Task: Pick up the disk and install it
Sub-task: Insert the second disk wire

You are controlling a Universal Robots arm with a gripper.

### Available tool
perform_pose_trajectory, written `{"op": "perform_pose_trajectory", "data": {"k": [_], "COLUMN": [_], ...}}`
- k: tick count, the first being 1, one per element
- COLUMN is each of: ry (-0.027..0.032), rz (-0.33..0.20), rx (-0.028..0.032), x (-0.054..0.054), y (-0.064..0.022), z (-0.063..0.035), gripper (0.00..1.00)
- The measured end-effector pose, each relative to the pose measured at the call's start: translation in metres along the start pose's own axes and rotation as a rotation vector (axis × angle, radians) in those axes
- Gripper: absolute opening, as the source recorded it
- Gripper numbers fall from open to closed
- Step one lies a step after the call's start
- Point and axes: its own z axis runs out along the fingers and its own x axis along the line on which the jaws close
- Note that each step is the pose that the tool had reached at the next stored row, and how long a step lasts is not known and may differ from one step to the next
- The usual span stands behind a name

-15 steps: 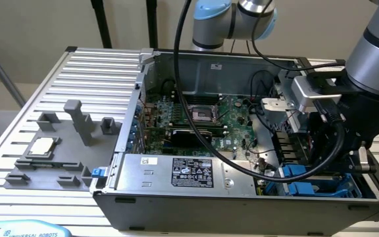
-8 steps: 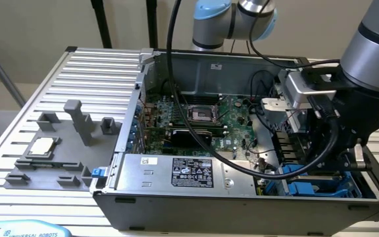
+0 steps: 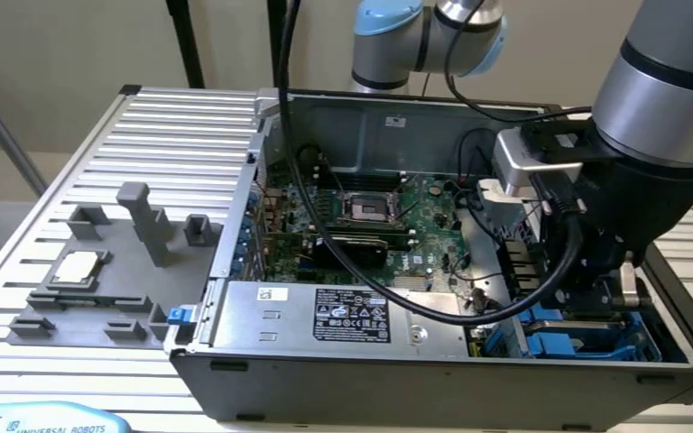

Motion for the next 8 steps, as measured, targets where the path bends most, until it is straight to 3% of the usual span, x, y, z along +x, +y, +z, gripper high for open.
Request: {"op": "perform_pose_trajectory", "data": {"k": [3, 8], "ry": [-0.0002, -0.0002], "rz": [0.000, 0.000], "rx": [0.0001, 0.0001], "x": [-0.0001, 0.0000], "y": [0.0001, 0.0001], "z": [-0.0001, -0.0001], "gripper": [0.11, 0.11]}}
